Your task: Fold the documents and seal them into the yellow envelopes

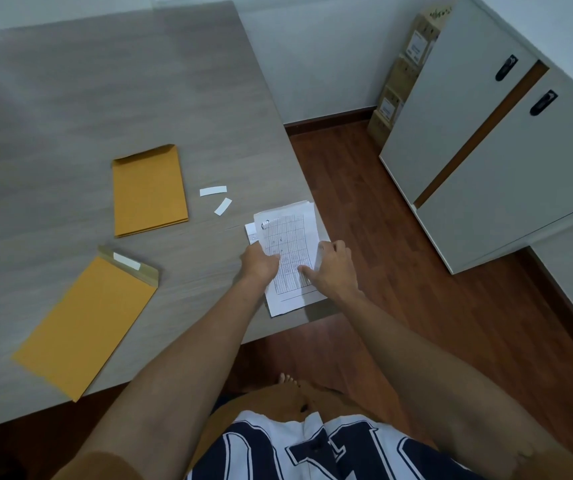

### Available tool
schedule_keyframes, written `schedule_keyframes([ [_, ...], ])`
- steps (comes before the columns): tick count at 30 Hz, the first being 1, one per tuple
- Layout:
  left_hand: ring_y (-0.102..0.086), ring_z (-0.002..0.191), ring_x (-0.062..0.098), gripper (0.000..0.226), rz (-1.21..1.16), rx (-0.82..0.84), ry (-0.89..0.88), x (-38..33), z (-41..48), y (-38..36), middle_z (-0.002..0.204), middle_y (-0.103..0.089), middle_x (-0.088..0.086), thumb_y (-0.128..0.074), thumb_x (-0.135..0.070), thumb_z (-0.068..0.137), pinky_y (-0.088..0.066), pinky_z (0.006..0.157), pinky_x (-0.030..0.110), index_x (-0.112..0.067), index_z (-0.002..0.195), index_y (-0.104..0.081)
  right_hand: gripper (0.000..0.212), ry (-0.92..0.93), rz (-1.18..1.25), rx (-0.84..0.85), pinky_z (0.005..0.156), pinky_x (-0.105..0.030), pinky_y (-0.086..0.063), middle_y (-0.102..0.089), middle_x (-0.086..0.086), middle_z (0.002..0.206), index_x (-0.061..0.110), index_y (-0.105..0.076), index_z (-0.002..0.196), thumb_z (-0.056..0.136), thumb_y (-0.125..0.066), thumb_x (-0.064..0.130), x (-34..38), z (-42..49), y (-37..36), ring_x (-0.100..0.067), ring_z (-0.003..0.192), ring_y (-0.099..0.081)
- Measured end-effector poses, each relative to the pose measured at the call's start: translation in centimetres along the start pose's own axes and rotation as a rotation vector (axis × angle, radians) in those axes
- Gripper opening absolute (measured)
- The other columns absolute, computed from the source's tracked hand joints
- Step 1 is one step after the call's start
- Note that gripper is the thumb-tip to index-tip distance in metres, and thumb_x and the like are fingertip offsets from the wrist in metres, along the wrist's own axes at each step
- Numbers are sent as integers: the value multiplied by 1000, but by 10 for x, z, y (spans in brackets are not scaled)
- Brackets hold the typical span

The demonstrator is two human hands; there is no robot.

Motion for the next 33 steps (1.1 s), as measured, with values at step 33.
schedule_keyframes([
  [33, -62, 88, 19, 32, -913, -414, 214, 164, -18, 268, 109, -65, 6, -58, 10, 90, -49, 82, 37, -4, 119, -60, 50, -198, 1131, 632, 75, -37, -59, -71, -14, 104, 4, -62, 107, 64, -89, 6, 241, -25, -121, -25, 83, -69],
])
Point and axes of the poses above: each hand's wrist, its own z-axis towards the middle knuckle, its own y-axis out of the back of the hand, x = y × z, the point moved 10 cm from there along z, towards the middle knuckle
